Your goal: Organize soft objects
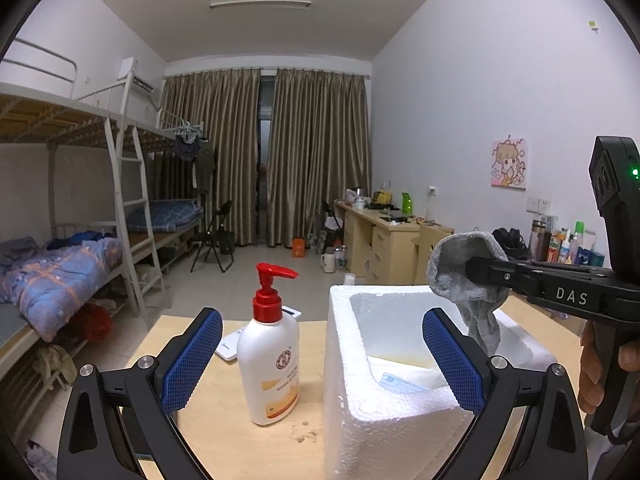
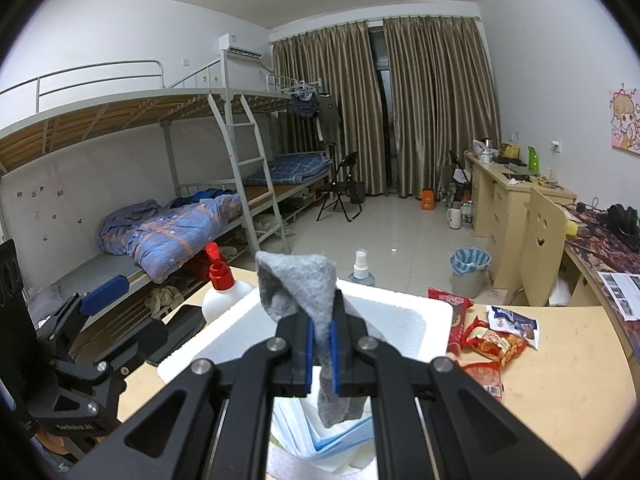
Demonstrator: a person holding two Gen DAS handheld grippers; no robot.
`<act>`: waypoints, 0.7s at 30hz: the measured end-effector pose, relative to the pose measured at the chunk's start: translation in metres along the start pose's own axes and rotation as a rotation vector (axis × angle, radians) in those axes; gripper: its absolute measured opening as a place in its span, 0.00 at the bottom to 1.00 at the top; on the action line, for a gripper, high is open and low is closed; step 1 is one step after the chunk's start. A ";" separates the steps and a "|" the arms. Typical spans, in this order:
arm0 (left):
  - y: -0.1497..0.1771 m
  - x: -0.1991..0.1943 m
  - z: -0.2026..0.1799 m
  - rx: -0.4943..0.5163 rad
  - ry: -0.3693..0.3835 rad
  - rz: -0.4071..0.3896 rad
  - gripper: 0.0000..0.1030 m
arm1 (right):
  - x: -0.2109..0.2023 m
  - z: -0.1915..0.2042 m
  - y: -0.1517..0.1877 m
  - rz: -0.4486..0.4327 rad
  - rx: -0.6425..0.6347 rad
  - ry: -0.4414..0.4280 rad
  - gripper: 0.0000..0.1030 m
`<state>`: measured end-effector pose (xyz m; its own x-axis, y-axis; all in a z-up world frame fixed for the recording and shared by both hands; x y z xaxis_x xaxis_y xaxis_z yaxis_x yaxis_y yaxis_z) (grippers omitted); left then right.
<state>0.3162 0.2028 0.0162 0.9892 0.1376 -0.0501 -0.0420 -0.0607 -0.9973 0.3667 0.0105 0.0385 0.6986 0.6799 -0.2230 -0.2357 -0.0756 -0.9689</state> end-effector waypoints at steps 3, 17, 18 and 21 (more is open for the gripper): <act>0.003 0.002 -0.002 0.000 0.008 0.010 0.97 | 0.001 0.000 0.001 0.003 0.004 0.007 0.10; 0.005 -0.001 -0.002 -0.008 0.019 0.020 0.97 | -0.007 0.002 -0.001 -0.034 0.013 0.001 0.80; 0.005 -0.001 -0.002 -0.009 0.019 0.017 0.97 | -0.006 0.001 -0.001 -0.033 0.012 0.003 0.80; 0.005 -0.002 -0.001 -0.006 0.019 0.014 0.97 | -0.005 0.000 -0.001 -0.031 0.014 0.009 0.83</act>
Point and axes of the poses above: each gripper's, at about its wrist camera, not at the fingertips, and x roughly the way its jaws point, z to its left, y to its underside, the point moved 8 cm from there along x, roughly the way its jaws point, and after that the axes turned 10 degrees about -z, right-handed, at the moved point
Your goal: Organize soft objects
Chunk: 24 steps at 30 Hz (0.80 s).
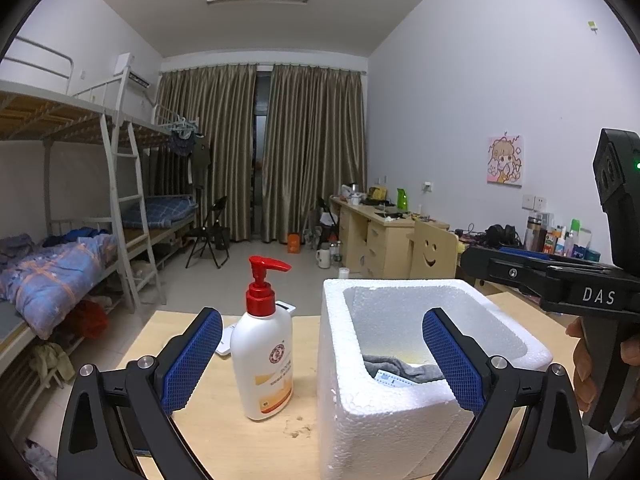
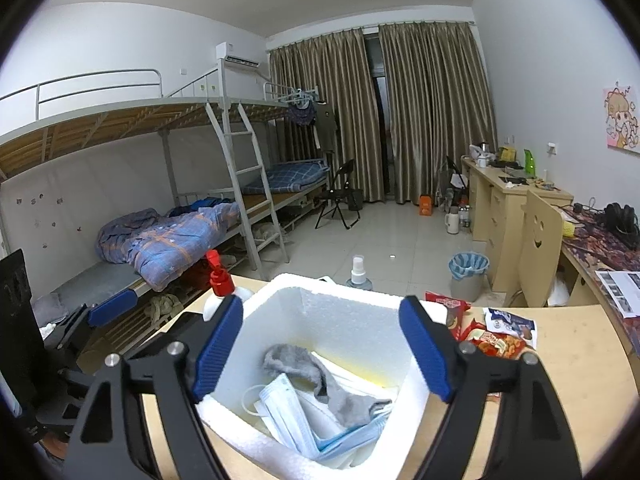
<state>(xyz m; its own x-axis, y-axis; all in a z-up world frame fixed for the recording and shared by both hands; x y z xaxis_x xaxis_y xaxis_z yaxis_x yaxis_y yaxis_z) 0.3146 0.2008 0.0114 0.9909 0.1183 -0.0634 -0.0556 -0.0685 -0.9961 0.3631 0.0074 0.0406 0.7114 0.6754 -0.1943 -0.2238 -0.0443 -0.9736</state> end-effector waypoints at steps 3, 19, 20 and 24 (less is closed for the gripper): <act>0.001 0.001 0.001 -0.001 0.000 0.004 0.98 | -0.001 -0.001 0.000 -0.002 0.001 0.004 0.85; -0.001 0.001 0.010 -0.028 -0.033 0.001 0.97 | -0.006 -0.008 -0.004 -0.022 0.006 0.017 1.00; -0.001 0.001 0.010 -0.027 -0.036 0.001 0.97 | -0.008 -0.009 -0.004 -0.024 0.005 0.023 1.00; -0.002 0.001 0.008 -0.014 -0.040 0.003 0.97 | -0.014 -0.008 -0.005 -0.029 0.005 0.031 1.00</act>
Point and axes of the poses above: each gripper's, at about its wrist camera, not at the fingertips, and x roughly the way its jaws point, z to its left, y to its underside, the point moved 8 cm from there along x, roughly the way its jaws point, and after that the axes turned 10 degrees about -z, right-handed, at the moved point
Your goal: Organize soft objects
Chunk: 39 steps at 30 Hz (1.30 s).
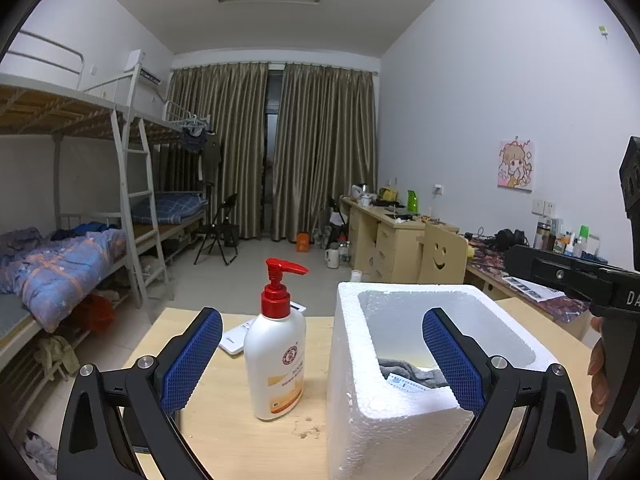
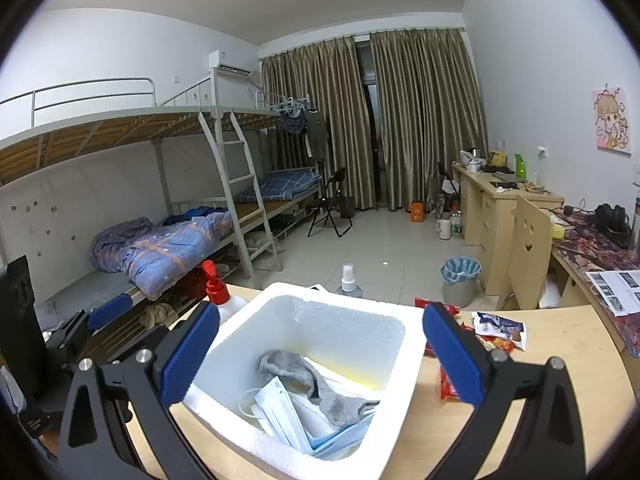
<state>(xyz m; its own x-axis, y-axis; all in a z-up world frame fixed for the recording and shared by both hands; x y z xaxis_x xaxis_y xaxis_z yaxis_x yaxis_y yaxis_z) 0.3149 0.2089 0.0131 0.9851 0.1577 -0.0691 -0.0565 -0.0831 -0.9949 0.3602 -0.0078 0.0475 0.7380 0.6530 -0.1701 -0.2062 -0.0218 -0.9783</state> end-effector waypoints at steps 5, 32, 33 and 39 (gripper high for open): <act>-0.002 -0.003 -0.004 0.019 -0.001 -0.005 0.97 | -0.013 -0.002 -0.001 -0.007 0.000 0.015 1.00; -0.041 -0.093 -0.055 0.032 0.042 -0.042 0.97 | -0.122 0.008 -0.014 -0.096 -0.039 0.047 1.00; -0.041 -0.099 -0.057 0.031 0.043 -0.045 0.97 | -0.125 0.010 -0.013 -0.099 -0.043 0.046 1.00; -0.049 -0.129 -0.067 0.038 0.058 -0.073 0.97 | -0.152 0.013 -0.014 -0.129 -0.048 0.047 1.00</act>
Point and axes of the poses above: each gripper's, at about its wrist camera, not at the fingertips, and x roughly the way its jaws point, z to its left, y to its underside, the point moved 8 cm from there along x, roughly the way its jaws point, and after that the axes turned 10 degrees about -z, right-handed, at the moved point
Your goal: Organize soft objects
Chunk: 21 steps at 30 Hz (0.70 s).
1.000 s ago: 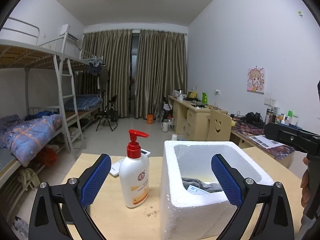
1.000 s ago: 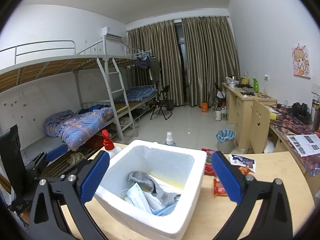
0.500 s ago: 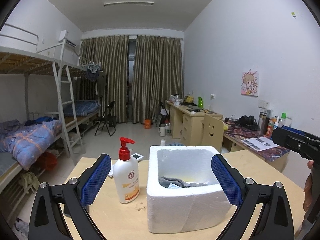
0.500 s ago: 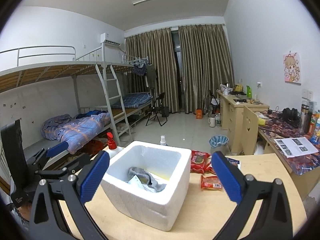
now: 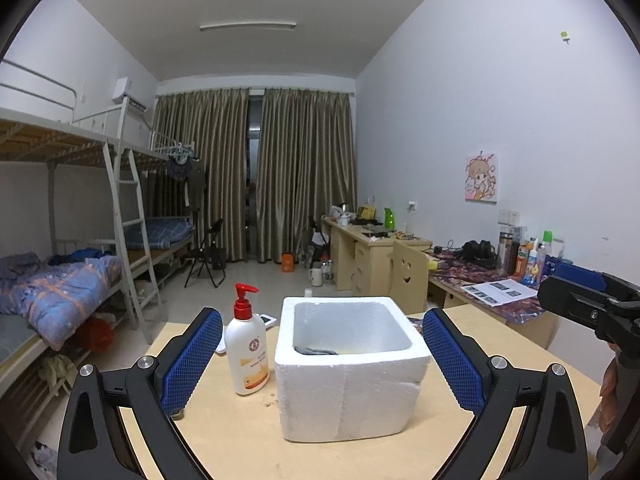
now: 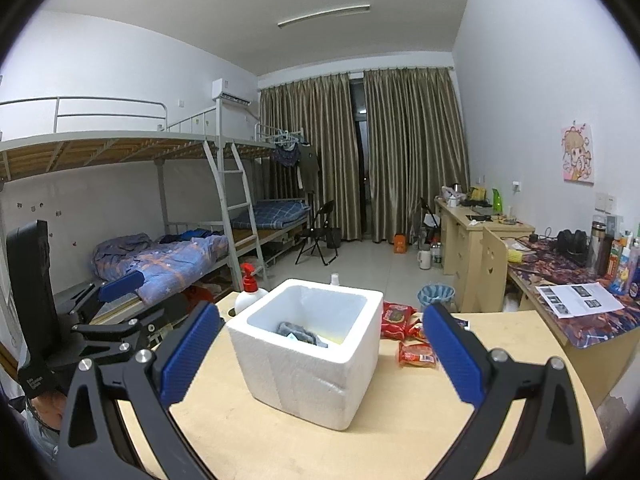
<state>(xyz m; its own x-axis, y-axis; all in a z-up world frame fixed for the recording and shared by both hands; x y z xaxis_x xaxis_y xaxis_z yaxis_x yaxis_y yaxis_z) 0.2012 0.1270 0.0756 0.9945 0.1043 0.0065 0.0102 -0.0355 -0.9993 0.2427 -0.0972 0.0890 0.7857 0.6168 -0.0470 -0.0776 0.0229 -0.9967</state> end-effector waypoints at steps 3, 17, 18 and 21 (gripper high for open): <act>-0.005 -0.014 -0.005 0.003 0.007 -0.014 0.98 | -0.010 -0.001 0.001 -0.010 -0.001 0.012 1.00; -0.003 -0.073 -0.024 0.004 0.041 -0.054 0.99 | -0.055 0.010 0.015 -0.051 0.003 0.023 1.00; -0.002 -0.077 -0.024 -0.001 0.040 -0.054 1.00 | -0.056 0.010 0.016 -0.050 0.004 0.022 1.00; 0.004 -0.083 -0.026 -0.006 0.044 -0.054 1.00 | -0.060 0.011 0.021 -0.046 0.007 0.019 1.00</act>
<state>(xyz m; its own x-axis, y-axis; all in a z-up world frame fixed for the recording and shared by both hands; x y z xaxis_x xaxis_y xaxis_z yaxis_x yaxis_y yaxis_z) 0.1213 0.0922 0.0720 0.9961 0.0621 0.0622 0.0646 -0.0368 -0.9972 0.1874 -0.1256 0.0712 0.8003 0.5997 -0.0024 -0.0452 0.0564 -0.9974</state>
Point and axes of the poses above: each gripper's, at about its wrist camera, not at the fingertips, and x roughly the way its jaws point, z to its left, y to its underside, the point moved 8 cm from there along x, roughly the way its jaws point, and after that the axes turned 10 degrees about -z, right-handed, at the moved point
